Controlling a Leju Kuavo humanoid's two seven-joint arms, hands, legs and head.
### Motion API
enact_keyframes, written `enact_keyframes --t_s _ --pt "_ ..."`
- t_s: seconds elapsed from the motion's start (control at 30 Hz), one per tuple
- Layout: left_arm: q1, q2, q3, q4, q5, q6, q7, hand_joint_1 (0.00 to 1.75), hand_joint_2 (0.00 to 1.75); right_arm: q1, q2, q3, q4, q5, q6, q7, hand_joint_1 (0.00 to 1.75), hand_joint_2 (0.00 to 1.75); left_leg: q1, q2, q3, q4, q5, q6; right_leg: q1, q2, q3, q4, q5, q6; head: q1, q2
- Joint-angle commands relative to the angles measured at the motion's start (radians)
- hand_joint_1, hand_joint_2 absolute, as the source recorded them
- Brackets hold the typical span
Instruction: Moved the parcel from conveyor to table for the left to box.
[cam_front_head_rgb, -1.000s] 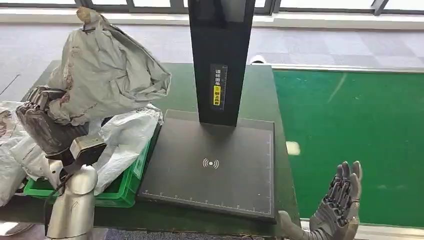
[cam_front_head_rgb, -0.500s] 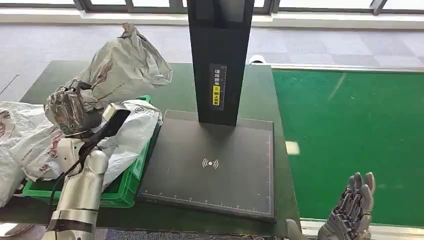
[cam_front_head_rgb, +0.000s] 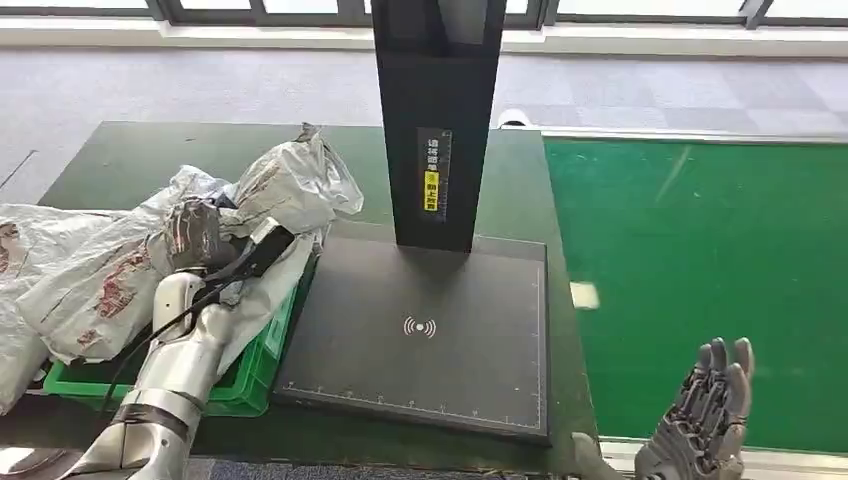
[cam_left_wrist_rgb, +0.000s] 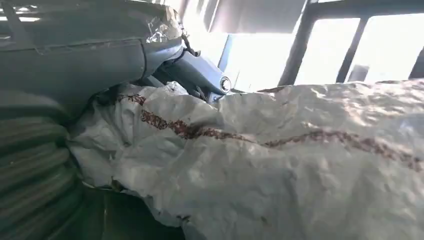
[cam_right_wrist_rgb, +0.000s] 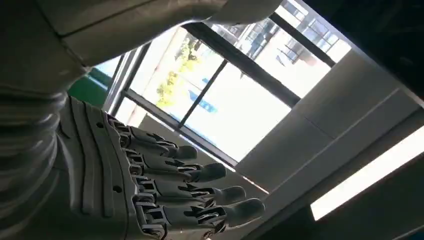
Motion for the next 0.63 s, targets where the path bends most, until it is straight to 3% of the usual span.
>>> enact_keyframes --t_s 0.03,0.37,0.6,0.63 --pt "0.118 -0.008 0.086 -0.190 -0.089 -0.071 0.076 1.75 1.75 -0.049 -0.047 0.078 -0.003 0.026 0.007 0.065 0.00 1.75 0.001 0.002 0.002 -0.001 0.000 0.000 0.001 0.002 0.001 -0.002 0.000 -0.001 0.000 0.000" --pt "0.181 0.007 0.156 -0.329 -0.245 0.007 0.199 1.75 1.75 -0.074 -0.016 0.054 0.009 0.041 0.012 0.068 0.00 1.75 0.001 0.002 0.000 -0.001 0.000 0.000 0.001 0.002 0.000 -0.001 0.000 -0.001 0.000 0.000" --pt "0.162 0.007 0.185 -0.384 -0.225 -0.043 0.191 1.75 1.75 -0.051 -0.015 0.060 -0.019 0.075 0.004 0.088 0.00 1.75 0.001 0.001 0.000 0.000 0.000 0.000 0.001 0.000 0.000 0.000 -0.001 -0.001 0.000 0.000" --pt "0.165 0.008 0.192 -0.384 -0.203 -0.043 0.181 0.40 1.75 -0.044 -0.016 0.061 -0.024 0.081 0.005 0.094 0.00 1.75 0.001 0.001 0.001 -0.001 0.000 0.000 0.001 0.000 0.001 -0.002 0.000 -0.002 0.000 0.000"
